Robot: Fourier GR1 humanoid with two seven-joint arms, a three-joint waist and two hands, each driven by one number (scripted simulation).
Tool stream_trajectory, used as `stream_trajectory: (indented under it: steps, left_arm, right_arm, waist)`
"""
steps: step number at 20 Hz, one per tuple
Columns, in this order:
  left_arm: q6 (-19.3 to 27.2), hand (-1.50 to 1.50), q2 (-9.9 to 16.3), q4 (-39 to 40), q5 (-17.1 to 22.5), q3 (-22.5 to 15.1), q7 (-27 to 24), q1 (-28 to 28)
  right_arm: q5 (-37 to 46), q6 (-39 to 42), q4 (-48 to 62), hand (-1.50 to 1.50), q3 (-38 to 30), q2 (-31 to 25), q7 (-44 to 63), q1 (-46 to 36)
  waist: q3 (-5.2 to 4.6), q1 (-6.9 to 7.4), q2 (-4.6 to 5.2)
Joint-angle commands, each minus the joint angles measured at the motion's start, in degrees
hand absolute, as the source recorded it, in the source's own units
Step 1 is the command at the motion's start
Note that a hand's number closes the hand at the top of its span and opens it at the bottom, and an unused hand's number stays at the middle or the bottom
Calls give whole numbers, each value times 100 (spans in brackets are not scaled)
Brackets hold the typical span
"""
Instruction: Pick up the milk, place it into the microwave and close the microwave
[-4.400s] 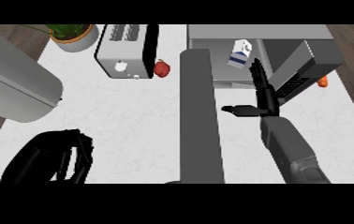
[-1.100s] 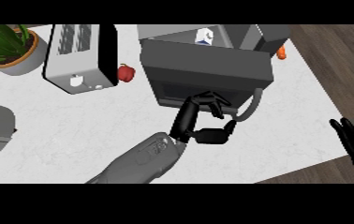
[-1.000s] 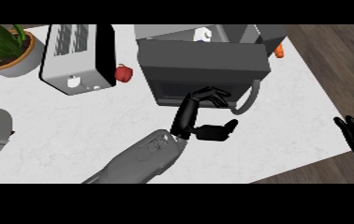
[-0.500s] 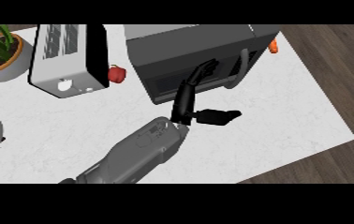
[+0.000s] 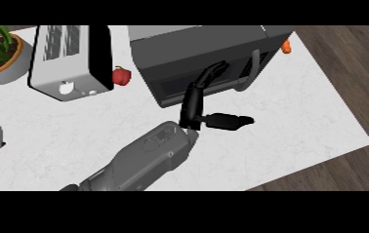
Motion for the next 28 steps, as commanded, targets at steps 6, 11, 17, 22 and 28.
stream_trajectory:
  steps: [6, 11, 17, 22, 28]
  left_arm:
    - [43, -150, 3, 416, 392, 237, -214, -415]
    - [26, -150, 2, 334, 470, 143, -390, -364]
    - [6, -150, 2, 484, 672, 167, -478, -495]
    - [-27, -150, 2, 557, 778, 143, -678, -437]
    - [-50, -150, 2, 673, 897, 92, -767, -481]
  right_arm:
    - [42, -27, 195, 150, -5, -167, 118, -396]
    - [-1064, 181, 563, 150, 460, 689, 168, -407]
    - [-1474, 501, 942, -150, 499, 558, 448, -459]
    - [-1847, 685, 1191, -150, 412, 449, 550, -640]
    - [-2174, 869, 1494, -150, 309, 255, 683, -904]
  waist:
    - [1, -19, 123]
    - [84, 78, 162]
    - [33, -65, 177]
    - [25, -85, 162]
    - [24, -85, 165]
